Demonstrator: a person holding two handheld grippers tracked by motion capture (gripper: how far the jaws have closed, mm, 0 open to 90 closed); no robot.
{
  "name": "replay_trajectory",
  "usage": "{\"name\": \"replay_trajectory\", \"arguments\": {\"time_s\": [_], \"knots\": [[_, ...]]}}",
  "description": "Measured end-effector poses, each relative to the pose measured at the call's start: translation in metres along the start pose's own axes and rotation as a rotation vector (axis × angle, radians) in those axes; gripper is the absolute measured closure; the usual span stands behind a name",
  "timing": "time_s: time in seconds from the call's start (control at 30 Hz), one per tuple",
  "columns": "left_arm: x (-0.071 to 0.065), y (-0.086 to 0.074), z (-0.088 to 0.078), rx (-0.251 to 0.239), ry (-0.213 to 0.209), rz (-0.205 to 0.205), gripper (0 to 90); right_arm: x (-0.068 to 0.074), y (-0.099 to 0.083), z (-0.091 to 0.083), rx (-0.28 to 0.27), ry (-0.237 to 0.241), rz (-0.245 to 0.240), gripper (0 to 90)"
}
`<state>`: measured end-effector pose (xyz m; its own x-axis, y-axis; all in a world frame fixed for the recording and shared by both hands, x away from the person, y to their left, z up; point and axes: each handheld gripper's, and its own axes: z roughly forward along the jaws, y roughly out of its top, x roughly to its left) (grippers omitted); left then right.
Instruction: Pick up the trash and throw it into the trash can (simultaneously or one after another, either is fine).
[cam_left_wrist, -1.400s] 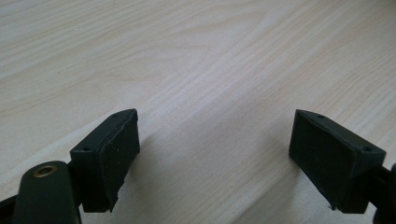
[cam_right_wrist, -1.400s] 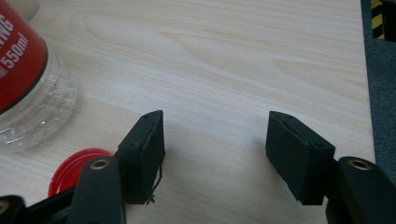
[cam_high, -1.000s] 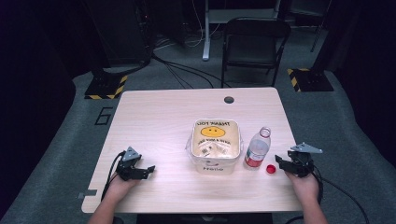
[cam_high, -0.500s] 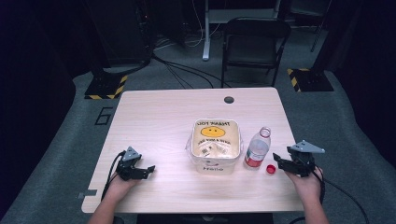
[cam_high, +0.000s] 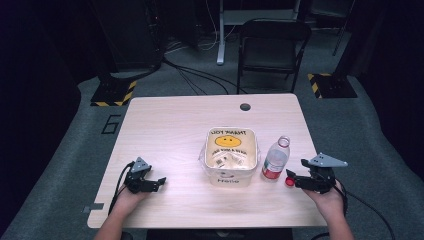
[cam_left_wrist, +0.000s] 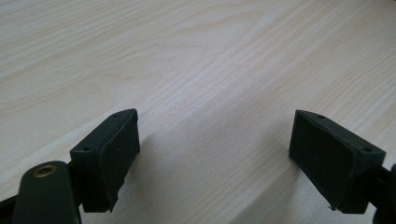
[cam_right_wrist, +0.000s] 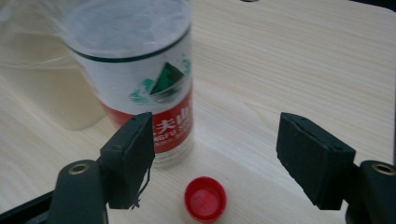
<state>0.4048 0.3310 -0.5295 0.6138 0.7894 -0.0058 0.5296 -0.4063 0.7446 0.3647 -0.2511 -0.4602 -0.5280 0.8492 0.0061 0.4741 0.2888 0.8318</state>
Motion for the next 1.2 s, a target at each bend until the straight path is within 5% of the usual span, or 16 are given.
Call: {"name": "replay_trajectory", "arguments": {"time_s": [0.5,1.2], "knots": [[0.0,0.0,0.0,0.003,0.0,0.0,16.0,0.018,0.011,-0.004,-0.065,0.109,-0.021,15.8],[0.0,0.0,0.0,0.005,0.001,0.011,16.0,0.024,0.018,0.015,-0.048,0.142,0.024,13.7]]}}
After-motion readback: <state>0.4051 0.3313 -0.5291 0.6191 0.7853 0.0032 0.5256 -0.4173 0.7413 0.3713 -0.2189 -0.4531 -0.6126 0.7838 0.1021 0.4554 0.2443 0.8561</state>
